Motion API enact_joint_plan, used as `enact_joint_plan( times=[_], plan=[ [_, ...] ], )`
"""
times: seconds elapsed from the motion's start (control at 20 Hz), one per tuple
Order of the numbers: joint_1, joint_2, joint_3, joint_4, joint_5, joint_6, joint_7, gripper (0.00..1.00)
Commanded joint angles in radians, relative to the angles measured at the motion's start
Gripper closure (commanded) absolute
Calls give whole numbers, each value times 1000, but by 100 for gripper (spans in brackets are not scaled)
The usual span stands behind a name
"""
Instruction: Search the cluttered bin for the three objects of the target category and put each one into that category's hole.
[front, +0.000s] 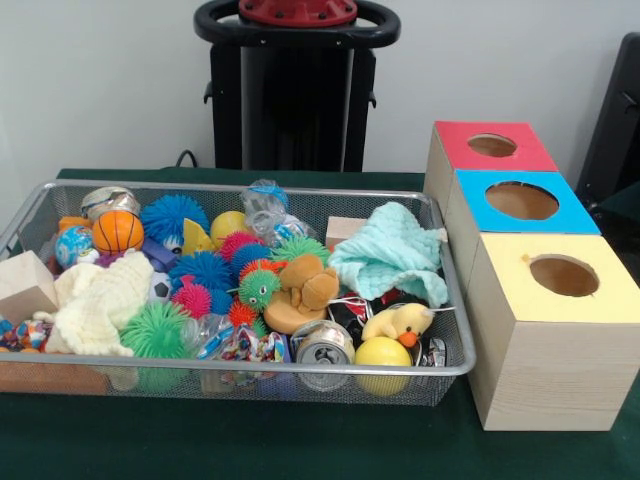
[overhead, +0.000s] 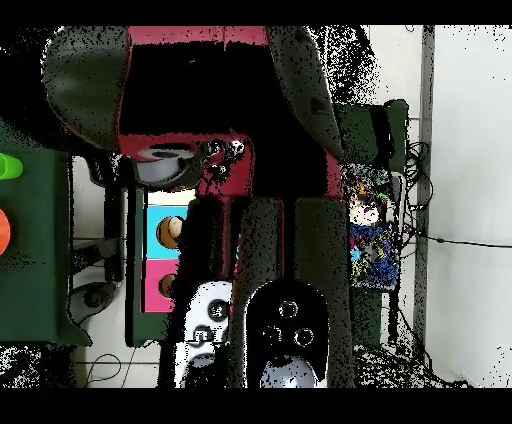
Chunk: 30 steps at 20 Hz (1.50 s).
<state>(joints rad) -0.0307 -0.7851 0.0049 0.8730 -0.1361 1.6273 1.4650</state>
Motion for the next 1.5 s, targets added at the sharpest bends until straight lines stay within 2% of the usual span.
enact_joint_plan(
  times=[0.05,0.95,1.5],
  plan=[
    [-7,44,-6,232,12,-168,232,0],
    [4,114,-45,307,35,-290,282,0],
    [8,108,-60,346,51,-405,284,0]
  ],
)
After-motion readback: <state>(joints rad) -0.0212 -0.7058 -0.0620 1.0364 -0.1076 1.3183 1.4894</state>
